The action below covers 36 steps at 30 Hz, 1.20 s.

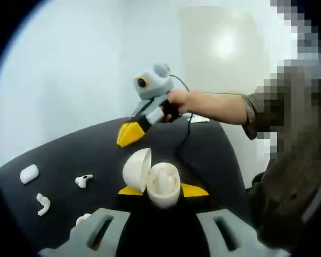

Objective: Pick up three earphones and place each one into its charging case using tactile feedback, ensure that each earphone is properly inserted and securely positioned inside the case.

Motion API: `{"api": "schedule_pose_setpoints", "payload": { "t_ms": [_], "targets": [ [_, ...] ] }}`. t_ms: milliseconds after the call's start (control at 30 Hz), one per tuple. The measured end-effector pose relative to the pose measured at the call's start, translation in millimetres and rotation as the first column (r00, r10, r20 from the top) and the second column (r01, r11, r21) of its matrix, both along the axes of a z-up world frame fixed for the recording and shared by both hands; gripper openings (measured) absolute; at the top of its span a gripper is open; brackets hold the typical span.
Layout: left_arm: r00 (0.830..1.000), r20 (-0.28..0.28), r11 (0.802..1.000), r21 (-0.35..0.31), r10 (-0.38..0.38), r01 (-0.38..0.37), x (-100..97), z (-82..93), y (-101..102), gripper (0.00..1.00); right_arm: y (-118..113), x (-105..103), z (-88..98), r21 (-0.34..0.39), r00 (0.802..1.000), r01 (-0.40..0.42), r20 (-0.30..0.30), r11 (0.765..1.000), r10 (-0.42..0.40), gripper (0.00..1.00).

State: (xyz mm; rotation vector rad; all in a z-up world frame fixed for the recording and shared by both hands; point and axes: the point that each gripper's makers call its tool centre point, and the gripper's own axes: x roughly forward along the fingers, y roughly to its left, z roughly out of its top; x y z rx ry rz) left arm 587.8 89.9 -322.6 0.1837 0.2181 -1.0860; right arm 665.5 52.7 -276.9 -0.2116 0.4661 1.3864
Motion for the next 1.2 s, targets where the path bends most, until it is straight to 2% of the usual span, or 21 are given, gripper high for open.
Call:
{"api": "schedule_pose_setpoints", "payload": {
  "t_ms": [67,100,167,233,300,367,433,500,600,633,667,700,833,900,933,967,1000,1067,1133,1200],
  "targets": [
    [1.0,-0.006,1.0,-0.002,0.001,-0.001,0.7,-0.5,2,0.2,17,-6,9.1,-0.002,0.999,-0.05,-0.003,0.999,0.05,0.11],
    [1.0,-0.002,1.0,0.0,0.002,-0.002,-6.5,0.9,-7,0.2,28,-9,12.6,-0.006,0.997,-0.07,-0.011,0.998,0.07,0.11],
    [1.0,-0.003,1.0,0.0,0.001,-0.001,-9.3,1.6,-11,0.2,50,-18,12.7,-0.047,0.991,-0.134,-0.032,0.99,0.133,0.11],
    [1.0,-0.004,1.0,0.0,0.0,0.0,-12.4,2.4,-15,0.2,69,-32,3.4,-0.109,0.974,-0.212,-0.099,0.971,0.202,0.1],
    [1.0,0.002,1.0,0.002,0.0,0.0,-15.7,3.3,-18,0.2,88,-42,-6.5,-0.148,0.96,-0.245,-0.178,0.958,0.218,0.1],
    [1.0,0.006,1.0,0.002,0.0,0.0,-15.3,3.7,-17,0.2,104,-51,-18.0,-0.209,0.941,-0.302,-0.219,0.93,0.256,0.1],
    [1.0,0.007,1.0,0.003,0.0,0.0,-16.6,4.3,-20,0.2,114,-62,-26.1,-0.259,0.926,-0.365,-0.202,0.894,0.319,0.1],
    [1.0,0.007,1.0,0.002,0.0,0.0,-17.9,4.6,-22,0.2,115,-66,-34.3,-0.325,0.918,-0.393,-0.201,0.86,0.343,0.1],
    [1.0,0.008,1.0,0.002,-0.002,0.002,-23.8,5.2,-28,0.2,109,-68,-46.9,-0.436,0.918,-0.397,-0.188,0.808,0.35,0.1],
    [1.0,0.009,1.0,0.002,-0.004,0.004,-26.1,5.6,-31,0.2,109,-71,-48.2,-0.448,0.907,-0.419,-0.169,0.79,0.385,0.1],
    [1.0,0.008,1.0,0.002,-0.005,0.005,-27.7,5.7,-33,0.2,110,-77,-48.2,-0.44,0.903,-0.428,-0.177,0.79,0.39,0.1],
    [1.0,0.01,1.0,0.002,-0.007,0.007,-29.1,5.8,-34,0.2,107,-84,-50.7,-0.468,0.892,-0.449,-0.188,0.761,0.411,0.1],
    [1.0,0.011,1.0,0.001,-0.01,0.01,-33.9,6.6,-39,0.2,107,-87,-50.2,-0.543,0.891,-0.407,-0.06,0.734,0.45,0.08],
    [1.0,0.012,1.0,0.001,-0.01,0.01,-35.2,7.0,-41,0.2,110,-86,-50.8,-0.579,0.878,-0.388,0.004,0.717,0.479,0.04],
    [1.0,0.012,1.0,0.001,-0.01,0.01,-36.0,7.2,-42,0.2,115,-78,-51.6,-0.582,0.882,-0.356,0.049,0.731,0.469,0.03],
    [1.0,0.012,1.0,0.001,-0.01,0.01,-37.1,7.3,-43,0.2,113,-83,-51.4,-0.583,0.872,-0.379,0.033,0.718,0.488,0.03],
    [1.0,0.011,1.0,0.002,-0.01,0.01,-38.2,7.4,-44,0.2,110,-82,-49.6,-0.58,0.87,-0.386,0.028,0.717,0.492,0.03],
    [1.0,0.011,1.0,0.001,-0.008,0.008,-38.1,8.0,-44,0.2,113,-75,-44.6,-0.503,0.897,-0.375,0.014,0.779,0.441,0.03],
    [1.0,0.011,1.0,0.001,-0.006,0.006,-36.6,8.3,-43,0.2,106,-66,-38.2,-0.446,0.93,-0.338,-0.021,0.829,0.368,0.03],
    [1.0,0.01,1.0,0.001,-0.006,0.006,-33.4,8.1,-40,0.2,94,-56,-31.6,-0.415,0.945,-0.305,-0.021,0.857,0.326,0.03]
  ]
}}
